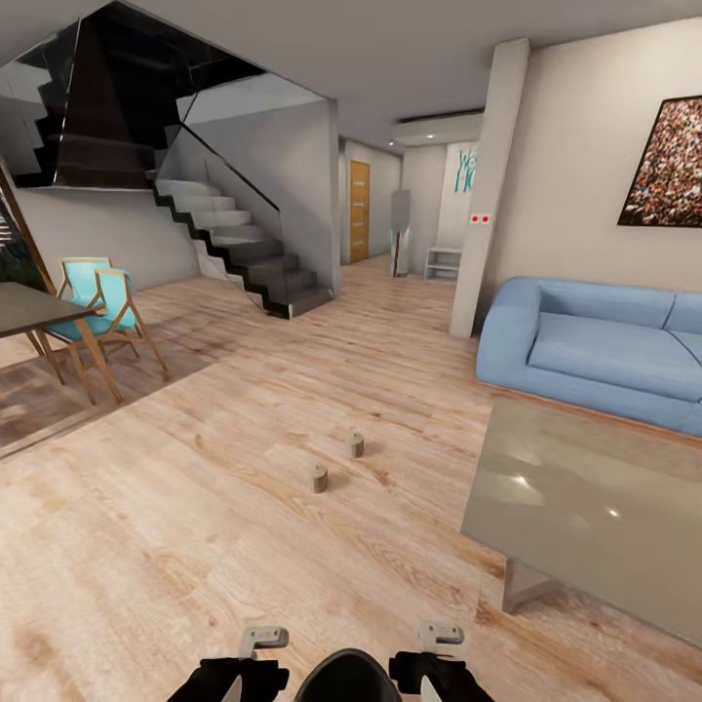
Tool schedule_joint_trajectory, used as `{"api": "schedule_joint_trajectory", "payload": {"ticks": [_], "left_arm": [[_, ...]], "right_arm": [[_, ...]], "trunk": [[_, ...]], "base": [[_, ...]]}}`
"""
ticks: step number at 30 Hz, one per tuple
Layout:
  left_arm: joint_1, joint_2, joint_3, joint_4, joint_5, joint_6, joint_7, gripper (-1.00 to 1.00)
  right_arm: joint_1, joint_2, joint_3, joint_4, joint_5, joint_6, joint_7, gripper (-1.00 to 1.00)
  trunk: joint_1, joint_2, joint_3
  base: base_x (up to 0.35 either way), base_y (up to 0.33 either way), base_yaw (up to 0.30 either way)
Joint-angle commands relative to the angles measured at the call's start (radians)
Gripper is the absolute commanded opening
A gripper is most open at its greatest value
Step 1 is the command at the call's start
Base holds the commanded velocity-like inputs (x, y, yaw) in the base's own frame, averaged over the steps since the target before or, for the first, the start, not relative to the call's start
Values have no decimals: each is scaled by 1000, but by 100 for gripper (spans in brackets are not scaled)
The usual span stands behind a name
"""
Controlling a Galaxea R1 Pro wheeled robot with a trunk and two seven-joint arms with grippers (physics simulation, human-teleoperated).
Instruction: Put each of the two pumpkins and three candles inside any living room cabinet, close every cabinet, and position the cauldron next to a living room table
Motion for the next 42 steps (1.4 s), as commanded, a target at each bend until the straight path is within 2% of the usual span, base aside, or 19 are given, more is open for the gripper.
{"api": "schedule_joint_trajectory", "payload": {"ticks": [1,5,11,17,22,42], "left_arm": [[0,0,0,-2,2,6,-12,100],[0,0,0,-2,2,6,-27,100],[0,-1,0,-2,2,4,-32,100],[0,-9,0,-2,2,2,-37,100],[0,-22,-1,-2,1,3,-67,100],[0,-28,-9,-2,0,-3,-85,100]], "right_arm": [[0,-1,8,-1,-10,4,-3,100],[0,-2,9,0,-10,4,52,100],[0,-2,9,1,-9,5,83,100],[0,-2,9,1,-9,5,87,100],[0,-2,9,3,-9,5,88,100],[0,-1,9,3,-9,4,88,100]], "trunk": [[4,-8,-4],[19,-36,-17],[42,-78,-36],[65,-120,-54],[84,-155,-70],[161,-295,-133]], "base": [[0,0,0],[0,0,0],[0,0,0],[0,0,0],[0,0,0],[0,0,0]]}}
